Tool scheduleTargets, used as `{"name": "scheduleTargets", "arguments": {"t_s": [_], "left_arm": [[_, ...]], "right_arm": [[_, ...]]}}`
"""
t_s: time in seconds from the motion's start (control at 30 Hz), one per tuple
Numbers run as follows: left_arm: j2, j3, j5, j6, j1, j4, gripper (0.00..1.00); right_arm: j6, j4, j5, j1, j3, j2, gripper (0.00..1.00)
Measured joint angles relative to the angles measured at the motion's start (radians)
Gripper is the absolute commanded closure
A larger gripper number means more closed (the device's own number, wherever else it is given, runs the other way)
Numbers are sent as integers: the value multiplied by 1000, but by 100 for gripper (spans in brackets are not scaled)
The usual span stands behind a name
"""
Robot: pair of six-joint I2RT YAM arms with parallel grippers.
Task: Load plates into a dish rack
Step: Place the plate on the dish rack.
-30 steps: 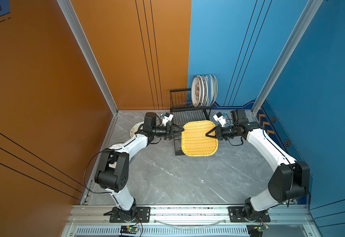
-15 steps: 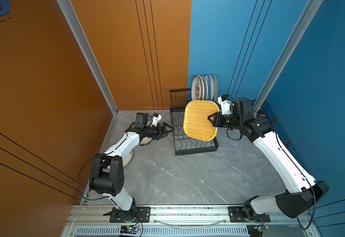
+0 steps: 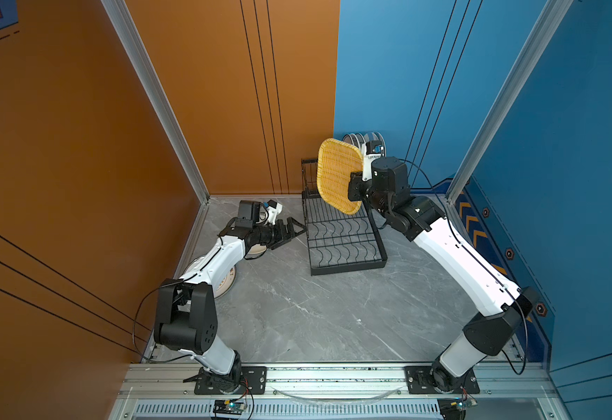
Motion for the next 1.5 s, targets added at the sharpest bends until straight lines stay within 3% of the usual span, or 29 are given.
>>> {"name": "scheduleTargets", "arguments": {"t_s": [0.63,0.97,1.5], "left_arm": [[-12,-3,-32,12,8,-4,2],[19,-1,-32,19,18,-5,2],[35,8,-32,19,33,-4,2]], "right_arm": [[-232,555,329,23,8,255,100],[-300,646,393,20,101,394,100],[-312,676,421,-25,165,475,100]]}}
